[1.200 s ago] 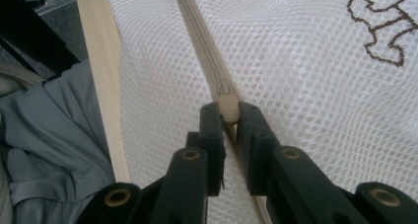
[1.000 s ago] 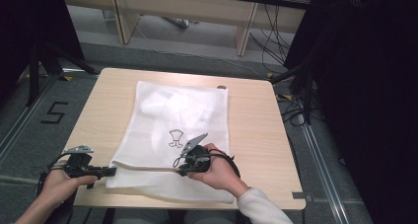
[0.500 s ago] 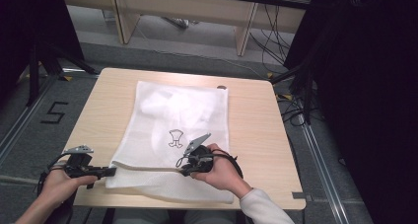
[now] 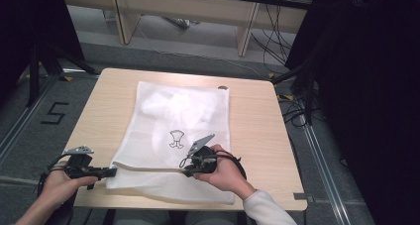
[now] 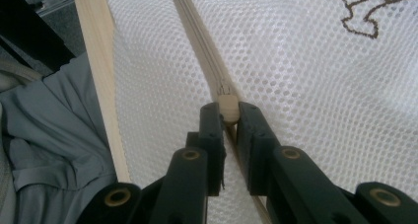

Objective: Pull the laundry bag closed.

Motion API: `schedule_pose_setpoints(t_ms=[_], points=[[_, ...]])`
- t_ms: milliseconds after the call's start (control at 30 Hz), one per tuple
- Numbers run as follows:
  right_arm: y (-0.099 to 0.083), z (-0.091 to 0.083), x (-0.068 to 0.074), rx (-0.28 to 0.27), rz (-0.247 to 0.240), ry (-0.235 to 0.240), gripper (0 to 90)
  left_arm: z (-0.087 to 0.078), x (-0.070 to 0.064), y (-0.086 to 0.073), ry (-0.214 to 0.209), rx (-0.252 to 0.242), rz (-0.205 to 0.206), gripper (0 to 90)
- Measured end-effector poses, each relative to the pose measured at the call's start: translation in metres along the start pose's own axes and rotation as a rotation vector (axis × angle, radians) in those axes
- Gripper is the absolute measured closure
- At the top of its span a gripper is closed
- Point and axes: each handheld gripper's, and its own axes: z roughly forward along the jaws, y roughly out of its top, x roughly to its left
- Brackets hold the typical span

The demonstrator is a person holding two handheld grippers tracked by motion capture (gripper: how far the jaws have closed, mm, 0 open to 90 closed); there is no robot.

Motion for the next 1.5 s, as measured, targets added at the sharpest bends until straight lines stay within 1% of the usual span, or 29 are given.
schedule_pose_setpoints(t_ms=[67,100,133,167,200,300,333,367,433,500,533,567,633,667,700,733,833,967,1100,1133,1167,1233,1267,1300,1333,1367,1400,1467,1500], points=[[-0.001,-0.001,-0.001,0.004,0.006,-0.004,82.3,0.000,0.000,0.000,-0.004,0.002,0.000,86.1],[-0.001,-0.002,-0.001,0.012,0.008,-0.018,82.3,0.000,-0.001,0.000,0.003,-0.002,-0.005,86.0],[-0.002,-0.002,-0.001,0.010,0.004,-0.008,82.3,0.000,0.000,0.000,-0.006,0.005,-0.002,86.0],[-0.002,-0.003,-0.001,0.006,0.020,-0.005,82.3,0.000,0.000,0.000,-0.003,0.003,-0.003,86.0],[-0.003,-0.003,-0.002,0.005,0.004,-0.008,82.3,0.000,0.000,0.000,-0.004,0.003,-0.001,86.1],[-0.004,-0.005,-0.002,0.007,0.015,-0.004,82.3,0.000,0.000,0.000,-0.004,0.005,-0.002,86.0],[-0.005,-0.005,-0.003,0.003,0.009,-0.006,82.3,0.000,0.000,0.000,-0.004,0.003,-0.002,86.0],[-0.005,-0.006,-0.003,-0.004,0.019,-0.002,82.3,0.000,0.000,0.000,0.000,0.004,-0.001,86.0],[-0.007,-0.006,-0.004,-0.004,0.008,-0.008,82.3,0.000,0.000,0.000,-0.006,0.004,-0.004,86.0],[-0.007,-0.008,-0.004,0.005,0.020,-0.003,82.4,0.000,0.000,0.000,-0.001,0.003,-0.003,86.0],[-0.008,-0.008,-0.005,0.003,0.017,-0.006,82.3,0.000,0.000,0.000,-0.001,0.005,-0.004,86.0],[-0.008,-0.009,-0.004,0.014,0.027,-0.011,82.3,0.000,0.000,0.000,0.000,0.005,-0.002,86.0],[-0.010,-0.010,-0.004,0.008,0.029,-0.007,82.3,0.000,0.000,0.000,-0.003,0.006,-0.001,86.0],[-0.010,-0.009,-0.005,-0.003,0.018,-0.007,82.3,0.000,0.000,0.000,0.000,0.005,0.000,86.0],[-0.010,-0.010,-0.005,0.009,0.019,-0.008,82.3,0.000,0.000,0.000,-0.002,0.005,-0.006,86.0],[-0.011,-0.009,-0.005,-0.003,0.012,-0.012,82.3,0.000,0.000,0.000,-0.003,0.007,-0.004,86.0],[-0.011,-0.011,-0.005,0.010,0.020,-0.010,82.3,0.000,0.000,0.000,-0.003,0.006,-0.003,86.1],[-0.013,-0.012,-0.007,0.006,0.012,-0.009,82.3,0.000,0.000,0.000,0.001,0.008,0.000,86.1],[-0.015,-0.013,-0.007,0.011,0.029,-0.007,82.3,0.000,0.000,0.000,-0.001,0.008,-0.003,86.0],[-0.015,-0.013,-0.007,0.013,0.033,-0.005,82.3,0.000,0.000,0.000,0.003,0.013,0.006,86.1],[-0.015,-0.013,-0.007,0.017,0.031,-0.007,82.4,0.001,0.000,0.000,-0.001,0.008,-0.005,86.1],[-0.016,-0.014,-0.008,0.022,0.032,-0.008,82.3,0.001,0.000,0.000,0.009,0.004,-0.005,86.1],[-0.016,-0.014,-0.008,0.019,0.024,-0.010,82.3,0.001,0.000,0.000,-0.003,0.007,-0.008,86.1],[-0.017,-0.015,-0.008,0.018,0.034,-0.016,82.3,0.001,0.000,0.000,-0.002,0.006,-0.006,86.1],[-0.018,-0.015,-0.009,0.014,0.032,-0.009,82.3,0.000,0.000,0.000,0.000,0.011,0.000,86.1],[-0.018,-0.015,-0.009,0.017,0.028,-0.014,82.3,0.001,0.000,0.000,0.005,0.006,-0.005,86.1],[-0.019,-0.015,-0.008,0.018,0.039,-0.006,82.3,0.001,0.000,0.000,0.008,0.004,-0.005,86.1],[-0.020,-0.016,-0.009,0.019,0.033,-0.018,82.3,0.001,0.000,0.000,0.003,0.007,-0.003,86.1],[-0.021,-0.016,-0.009,0.013,0.047,-0.014,82.3,0.000,0.000,0.000,0.010,0.008,0.001,86.1]])
